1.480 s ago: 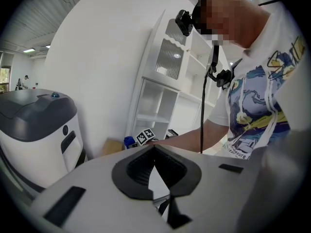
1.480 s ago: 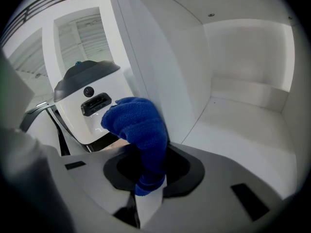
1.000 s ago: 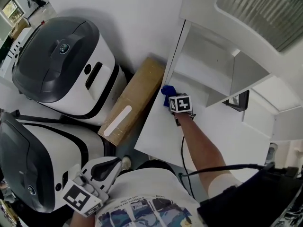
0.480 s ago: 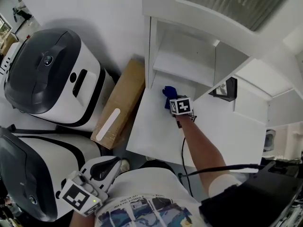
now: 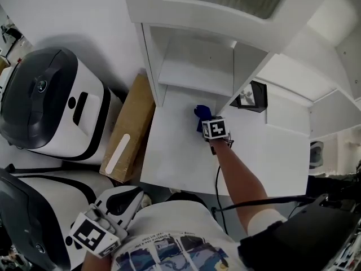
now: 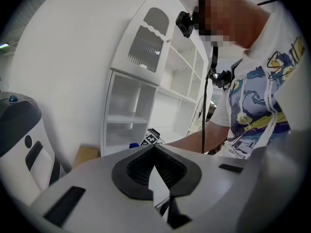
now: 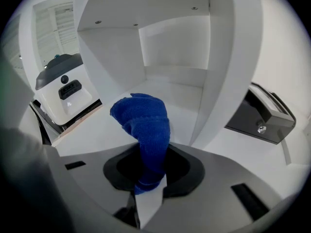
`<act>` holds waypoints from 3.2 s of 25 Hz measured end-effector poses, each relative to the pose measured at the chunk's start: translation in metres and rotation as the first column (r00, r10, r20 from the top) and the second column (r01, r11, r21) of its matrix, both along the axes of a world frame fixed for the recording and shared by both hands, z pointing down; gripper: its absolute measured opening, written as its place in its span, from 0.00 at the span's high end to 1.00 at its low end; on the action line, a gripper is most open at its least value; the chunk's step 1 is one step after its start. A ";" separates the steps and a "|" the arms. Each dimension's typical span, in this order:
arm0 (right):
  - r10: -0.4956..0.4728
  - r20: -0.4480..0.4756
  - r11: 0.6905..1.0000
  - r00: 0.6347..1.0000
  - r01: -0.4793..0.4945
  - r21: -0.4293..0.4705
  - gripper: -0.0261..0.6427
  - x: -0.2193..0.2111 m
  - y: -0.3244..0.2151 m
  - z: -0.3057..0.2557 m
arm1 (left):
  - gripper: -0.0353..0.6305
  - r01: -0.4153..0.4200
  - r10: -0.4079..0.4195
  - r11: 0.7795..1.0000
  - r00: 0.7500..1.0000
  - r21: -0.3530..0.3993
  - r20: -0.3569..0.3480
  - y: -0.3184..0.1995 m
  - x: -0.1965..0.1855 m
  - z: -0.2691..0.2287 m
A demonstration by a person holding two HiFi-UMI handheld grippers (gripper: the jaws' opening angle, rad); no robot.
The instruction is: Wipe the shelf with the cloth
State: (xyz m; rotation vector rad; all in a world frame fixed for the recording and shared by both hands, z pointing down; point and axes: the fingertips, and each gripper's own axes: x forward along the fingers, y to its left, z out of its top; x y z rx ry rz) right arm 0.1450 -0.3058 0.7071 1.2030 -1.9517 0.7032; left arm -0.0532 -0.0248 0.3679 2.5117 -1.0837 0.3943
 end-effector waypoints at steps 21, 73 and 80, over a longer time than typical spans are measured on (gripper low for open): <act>0.047 -0.014 0.997 0.999 -0.046 0.060 0.81 0.056 0.010 -0.042 | 0.93 -0.076 0.077 0.997 0.997 0.021 -0.028 -0.002 0.018 -0.001; -0.142 -0.084 0.932 0.986 0.162 0.324 0.81 -0.120 -0.024 -0.209 | 0.93 0.061 -0.050 0.994 0.992 0.092 -0.115 0.067 -0.126 -0.011; -0.152 -0.050 0.936 0.987 0.160 0.314 0.81 -0.164 -0.030 -0.206 | 0.93 0.108 -0.095 0.989 0.988 0.098 -0.121 0.081 -0.155 -0.012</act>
